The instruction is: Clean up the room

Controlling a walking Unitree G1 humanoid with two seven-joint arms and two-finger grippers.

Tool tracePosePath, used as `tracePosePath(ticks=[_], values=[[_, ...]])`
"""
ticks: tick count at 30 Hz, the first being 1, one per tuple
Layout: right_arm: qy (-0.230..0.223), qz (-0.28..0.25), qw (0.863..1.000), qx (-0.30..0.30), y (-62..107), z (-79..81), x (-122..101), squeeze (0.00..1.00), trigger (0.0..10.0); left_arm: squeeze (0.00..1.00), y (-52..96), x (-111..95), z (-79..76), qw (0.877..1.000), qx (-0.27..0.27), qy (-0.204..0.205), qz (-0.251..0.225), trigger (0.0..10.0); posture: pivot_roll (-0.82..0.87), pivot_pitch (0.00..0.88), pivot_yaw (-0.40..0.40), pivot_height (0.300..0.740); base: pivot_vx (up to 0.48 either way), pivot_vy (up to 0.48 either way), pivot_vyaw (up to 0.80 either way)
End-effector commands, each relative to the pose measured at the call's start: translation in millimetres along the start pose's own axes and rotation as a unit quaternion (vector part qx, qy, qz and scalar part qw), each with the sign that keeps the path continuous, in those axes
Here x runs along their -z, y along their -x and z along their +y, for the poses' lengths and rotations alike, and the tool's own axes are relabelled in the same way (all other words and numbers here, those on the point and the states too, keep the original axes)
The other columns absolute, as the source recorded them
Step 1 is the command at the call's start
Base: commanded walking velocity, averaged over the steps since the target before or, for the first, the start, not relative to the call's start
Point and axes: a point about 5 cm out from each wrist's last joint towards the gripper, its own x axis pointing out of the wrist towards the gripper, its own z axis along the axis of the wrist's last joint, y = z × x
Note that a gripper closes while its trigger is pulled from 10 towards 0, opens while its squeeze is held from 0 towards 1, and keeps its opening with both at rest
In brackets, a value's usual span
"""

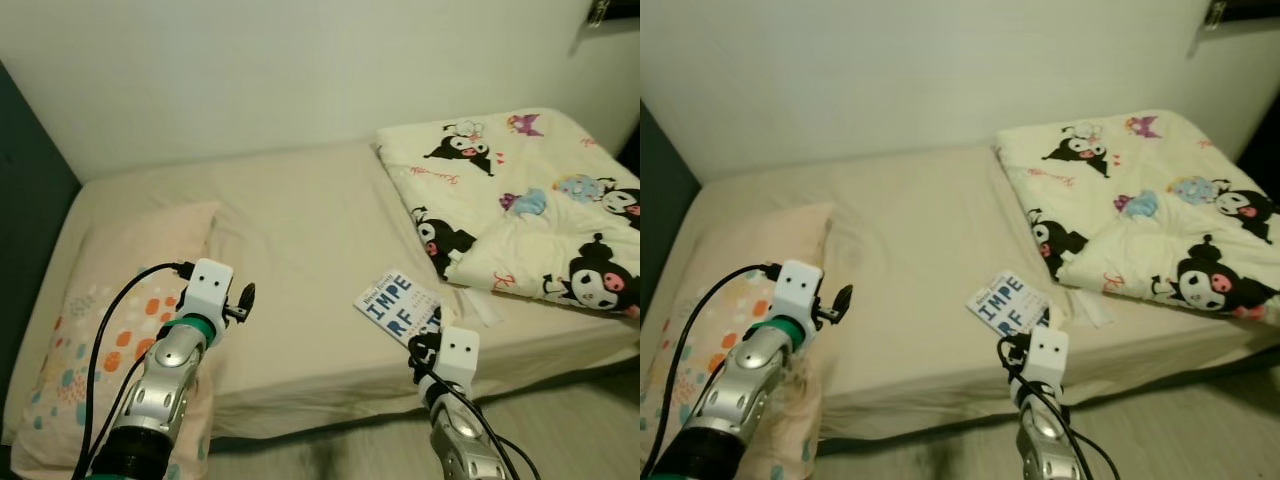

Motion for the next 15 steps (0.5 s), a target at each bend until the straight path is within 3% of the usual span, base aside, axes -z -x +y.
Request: tracePosePath(ticks=[1, 4, 15], values=[[0.006, 0.007, 1.000, -0.011, 2.2, 4.4, 4.1, 0.00, 10.0, 0.00, 3.0, 3.1, 1.9, 1.000, -0.007, 0.001, 0.004, 10.0, 0.11, 0.044, 0.111, 0.740, 0.000, -0.480, 0.00], [0.008, 0.009, 1.000, -0.013, 1.9, 4.4, 4.1, 0.00, 10.0, 0.00, 4.5, 4.0, 0.6, 1.000, -0.007, -0.002, 0.005, 10.0, 0.11, 0.044, 0.111, 0.740, 0.000, -0.480, 0.00], [0.009, 0.011, 1.000, -0.018, 4.4, 9.3, 5.4, 0.00, 10.0, 0.00, 7.0, 6.2, 8.0, 0.999, -0.023, 0.025, 0.007, 10.0, 0.11, 0.046, 0.088, 0.740, 0.000, 0.000, 0.00]])
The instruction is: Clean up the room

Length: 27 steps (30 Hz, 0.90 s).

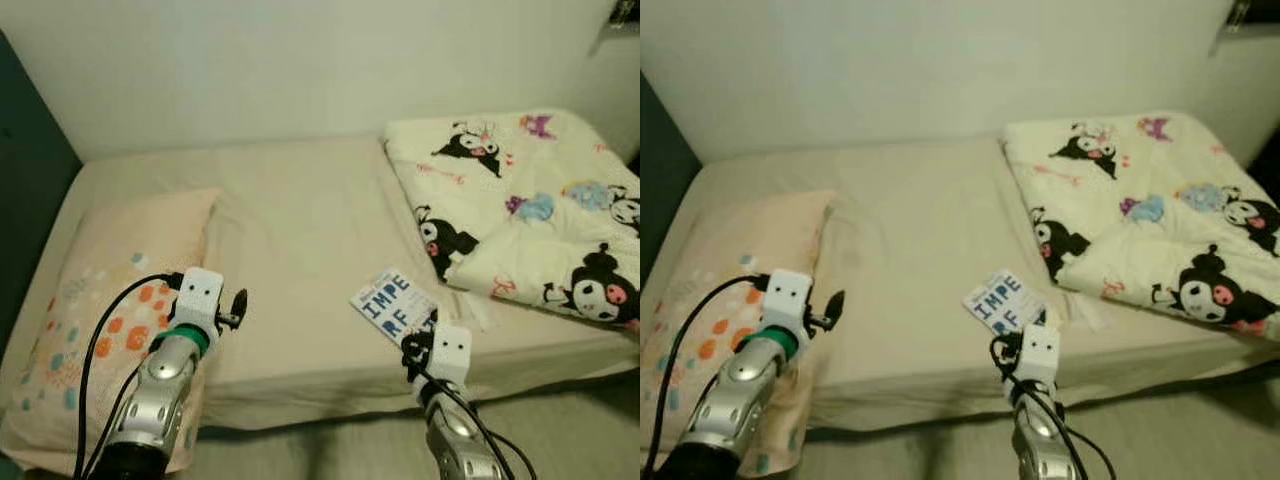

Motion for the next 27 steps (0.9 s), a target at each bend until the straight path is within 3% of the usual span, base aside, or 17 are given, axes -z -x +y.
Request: tracePosePath(ticks=[1, 8, 23, 27], values=[[-0.001, 0.013, 1.000, -0.001, 3.3, 2.1, 6.1, 0.00, 10.0, 0.00, 2.8, 4.4, 5.0, 1.000, -0.008, 0.006, 0.009, 10.0, 0.11, 0.046, 0.088, 0.740, 0.000, 0.000, 0.00], [0.000, 0.012, 1.000, -0.004, 2.2, 2.2, 4.4, 0.00, 10.0, 0.00, 5.2, 6.2, 4.2, 1.000, -0.008, 0.008, 0.013, 10.0, 0.11, 0.044, 0.085, 0.740, 0.000, 0.000, 0.00], [0.003, 0.014, 1.000, -0.010, 1.3, 4.0, 3.9, 0.00, 10.0, 0.00, 5.7, 6.0, 5.3, 0.999, -0.015, 0.030, 0.012, 10.0, 0.11, 0.036, 0.077, 0.740, 0.000, 0.480, 0.00], [0.002, 0.015, 1.000, -0.010, 1.1, 4.1, 4.2, 0.00, 10.0, 0.00, 5.8, 4.7, 5.0, 1.000, -0.011, 0.019, 0.010, 10.0, 0.11, 0.036, 0.077, 0.740, 0.000, 0.000, 0.00]])
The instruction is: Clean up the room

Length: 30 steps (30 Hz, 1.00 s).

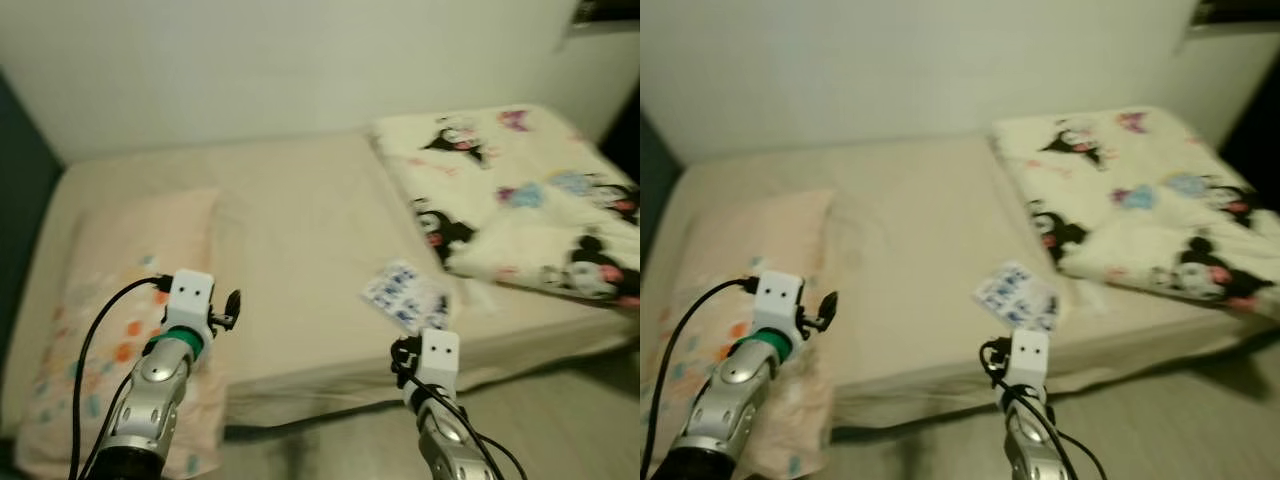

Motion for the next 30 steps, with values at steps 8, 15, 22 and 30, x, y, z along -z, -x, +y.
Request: tracePosePath(ticks=[8, 15, 22, 30], values=[[-0.006, 0.010, 1.000, 0.000, 0.4, 1.2, 4.0, 0.00, 10.0, 0.00, 0.8, 3.2, 2.4, 1.000, -0.001, -0.017, 0.007, 10.0, 0.11, 0.014, 0.074, 0.740, 0.000, 0.000, 0.00], [-0.008, 0.014, 1.000, -0.001, 0.5, 2.2, 5.6, 0.00, 10.0, 0.00, -0.4, 3.1, 1.9, 1.000, 0.004, -0.024, 0.008, 10.0, 0.11, 0.013, 0.076, 0.740, 0.000, 0.000, 0.00], [-0.011, 0.028, 1.000, 0.003, 1.3, 2.6, 11.4, 0.00, 10.0, 0.00, -1.9, 8.4, -2.3, 1.000, 0.010, -0.023, 0.019, 10.0, 0.11, 0.016, 0.074, 0.740, 0.000, 0.000, 0.00], [0.000, 0.076, 0.997, 0.013, 3.9, -2.8, 29.0, 0.00, 10.0, 0.00, 1.8, 34.8, -15.9, 0.994, 0.068, -0.060, 0.059, 10.0, 0.10, 0.006, 0.064, 0.740, 0.000, 0.000, 0.00]])
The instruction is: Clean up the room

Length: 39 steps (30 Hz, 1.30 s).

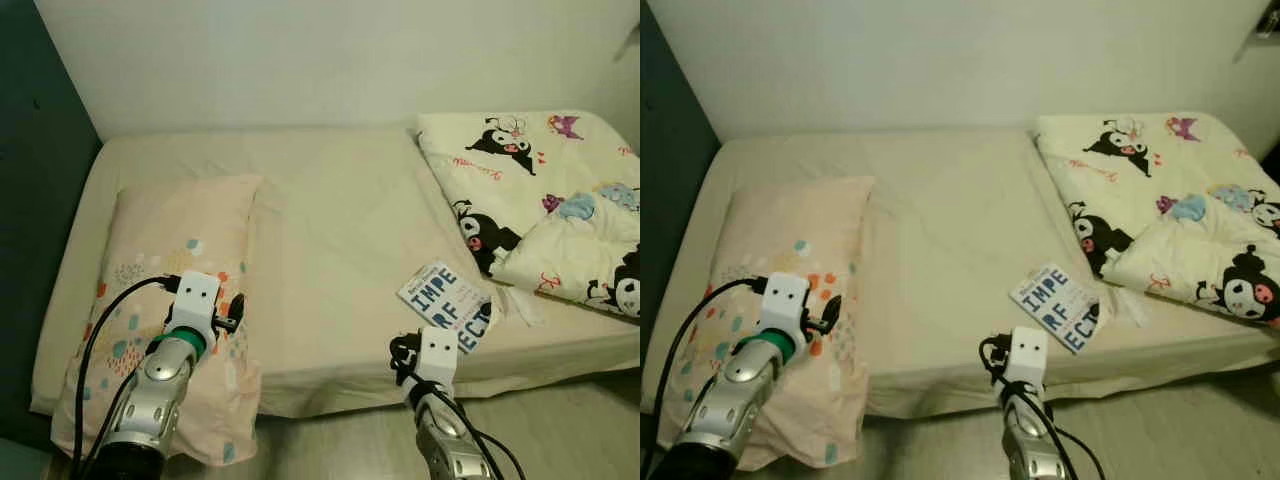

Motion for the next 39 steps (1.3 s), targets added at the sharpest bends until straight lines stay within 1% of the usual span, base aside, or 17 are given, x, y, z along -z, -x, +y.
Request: tracePosePath(ticks=[1, 3, 4, 5, 6, 9, 10, 11, 12, 13, 14, 20, 23, 28, 31, 36, 39], values=[[0.000, 0.038, 0.999, 0.011, 2.7, -3.9, 14.8, 0.00, 10.0, 0.00, 3.0, 17.8, -6.1, 0.999, 0.025, -0.017, 0.030, 10.0, 0.10, 0.006, 0.064, 0.740, 0.000, 0.000, 0.00], [0.000, 0.040, 0.999, 0.011, 2.6, -4.2, 15.5, 0.00, 10.0, 0.00, 2.9, 18.7, -6.6, 0.999, 0.027, -0.019, 0.032, 10.0, 0.10, 0.006, 0.064, 0.740, 0.000, 0.000, 0.00], [0.036, 0.097, 0.994, 0.023, 2.9, -10.2, 30.5, 0.00, 10.0, 0.00, -3.1, 22.8, -6.1, 0.998, 0.026, -0.006, 0.050, 10.0, 0.10, 0.004, 0.050, 0.740, 0.000, 0.000, 0.00], [0.036, 0.097, 0.994, 0.023, 2.9, -10.2, 30.5, 0.00, 10.0, 0.00, -3.1, 22.8, -6.1, 0.998, 0.026, -0.006, 0.050, 10.0, 0.10, 0.004, 0.050, 0.740, 0.000, 0.000, 0.00], [0.071, 0.147, 0.986, 0.024, 4.9, -13.6, 43.9, 0.00, 10.0, 0.00, -6.2, 28.8, -5.8, 0.997, 0.026, -0.008, 0.068, 10.0, 0.10, 0.004, 0.050, 0.740, 0.000, 0.000, 0.00], [0.086, 0.181, 0.980, 0.019, 7.2, -14.1, 53.2, 0.00, 10.0, 0.00, -5.1, 41.1, -2.8, 0.995, 0.017, -0.008, 0.098, 10.0, 0.08, 0.001, 0.049, 0.740, 0.000, 0.000, 0.00], [0.087, 0.199, 0.976, 0.017, 8.9, -14.7, 58.1, 0.00, 10.0, 0.00, -1.0, 56.6, 0.2, 0.991, 0.005, 0.009, 0.137, 10.0, 0.08, 0.000, 0.044, 0.740, 0.000, 0.000, 0.00], [0.087, 0.199, 0.976, 0.017, 8.9, -14.7, 58.1, 0.00, 10.0, 0.00, -1.0, 56.6, 0.2, 0.991, 0.005, 0.009, 0.137, 10.0, 0.08, 0.000, 0.044, 0.740, 0.000, 0.000, 0.00], [0.074, 0.234, 0.969, 0.018, 13.5, -17.4, 68.5, 0.00, 10.0, 0.00, 10.5, 84.8, 2.4, 0.977, -0.016, 0.065, 0.201, 10.0, 0.06, 0.000, 0.031, 0.740, 0.000, 0.000, 0.00], [0.074, 0.234, 0.969, 0.018, 13.5, -17.4, 68.5, 0.00, 10.0, 0.00, 10.5, 84.8, 2.4, 0.977, -0.016, 0.065, 0.201, 10.0, 0.06, 0.000, 0.031, 0.740, 0.000, 0.000, 0.00], [0.064, 0.258, 0.964, 0.023, 17.8, -20.6, 76.5, 0.00, 10.0, 0.00, 17.0, 97.8, 5.4, 0.966, -0.047, 0.113, 0.229, 10.0, 0.06, 0.000, 0.022, 0.740, 0.000, 0.000, 0.00], [0.045, 0.276, 0.960, 0.028, 18.8, -21.1, 79.6, 0.00, 10.0, 0.00, 15.7, 98.4, 9.1, 0.962, -0.070, 0.133, 0.227, 10.0, 0.08, 0.015, -0.017, 0.740, 0.000, 0.000, 0.00], [0.049, 0.278, 0.959, 0.020, 17.8, -17.5, 79.0, 0.00, 10.0, 0.00, 15.4, 98.5, 10.3, 0.963, -0.072, 0.131, 0.226, 10.0, 0.08, 0.029, -0.021, 0.740, 0.000, 0.000, 0.00], [0.059, 0.280, 0.958, 0.005, 14.5, -9.7, 75.7, 0.00, 10.0, 0.00, 15.2, 101.2, 5.1, 0.966, -0.048, 0.096, 0.236, 10.0, 0.08, 0.046, -0.027, 0.740, 0.000, 0.000, 0.00], [0.069, 0.287, 0.955, -0.017, 14.0, -0.1, 75.7, 0.00, 10.0, 0.00, 16.6, 103.5, 0.8, 0.970, -0.015, 0.011, 0.244, 10.0, 0.11, 0.065, -0.064, 0.740, 0.000, 0.000, 0.00], [0.084, 0.298, 0.950, -0.027, 17.2, 1.5, 80.4, 0.00, 10.0, 0.00, 18.3, 107.0, -5.3, 0.967, -0.003, 0.027, 0.253, 10.0, 0.12, 0.079, -0.050, 0.740, 0.000, 0.000, 0.00], [0.086, 0.307, 0.948, -0.018, 20.4, -6.2, 84.7, 0.00, 10.0, 0.00, 26.8, 119.9, -24.4, 0.961, 0.033, 0.018, 0.274, 10.0, 0.10, 0.047, -0.053, 0.740, 0.000, 0.000, 0.00]])
